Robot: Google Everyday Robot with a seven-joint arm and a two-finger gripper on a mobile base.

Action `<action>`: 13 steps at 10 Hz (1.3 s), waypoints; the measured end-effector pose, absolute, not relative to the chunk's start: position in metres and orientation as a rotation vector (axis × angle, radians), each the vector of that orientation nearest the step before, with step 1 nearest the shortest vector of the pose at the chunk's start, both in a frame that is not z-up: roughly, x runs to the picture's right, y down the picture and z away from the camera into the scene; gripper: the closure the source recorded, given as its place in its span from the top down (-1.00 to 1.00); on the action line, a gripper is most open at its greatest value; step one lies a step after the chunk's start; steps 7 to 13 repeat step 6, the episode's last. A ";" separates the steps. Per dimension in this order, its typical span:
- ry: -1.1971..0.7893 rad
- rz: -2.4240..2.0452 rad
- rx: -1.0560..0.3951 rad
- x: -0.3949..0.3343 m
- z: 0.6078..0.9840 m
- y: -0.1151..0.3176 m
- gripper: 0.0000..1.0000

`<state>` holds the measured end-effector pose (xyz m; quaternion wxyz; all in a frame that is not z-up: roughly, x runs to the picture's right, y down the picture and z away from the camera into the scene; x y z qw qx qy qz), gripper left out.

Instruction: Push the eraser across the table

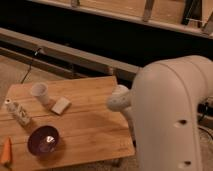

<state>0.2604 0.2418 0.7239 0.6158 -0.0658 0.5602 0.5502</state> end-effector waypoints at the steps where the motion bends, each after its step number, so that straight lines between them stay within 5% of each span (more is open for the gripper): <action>1: 1.322 1.336 -0.126 0.279 0.708 0.251 -0.78; 3: 1.331 1.420 -0.107 0.288 0.699 0.257 -0.57; 13: 1.328 1.416 -0.107 0.286 0.700 0.256 -0.57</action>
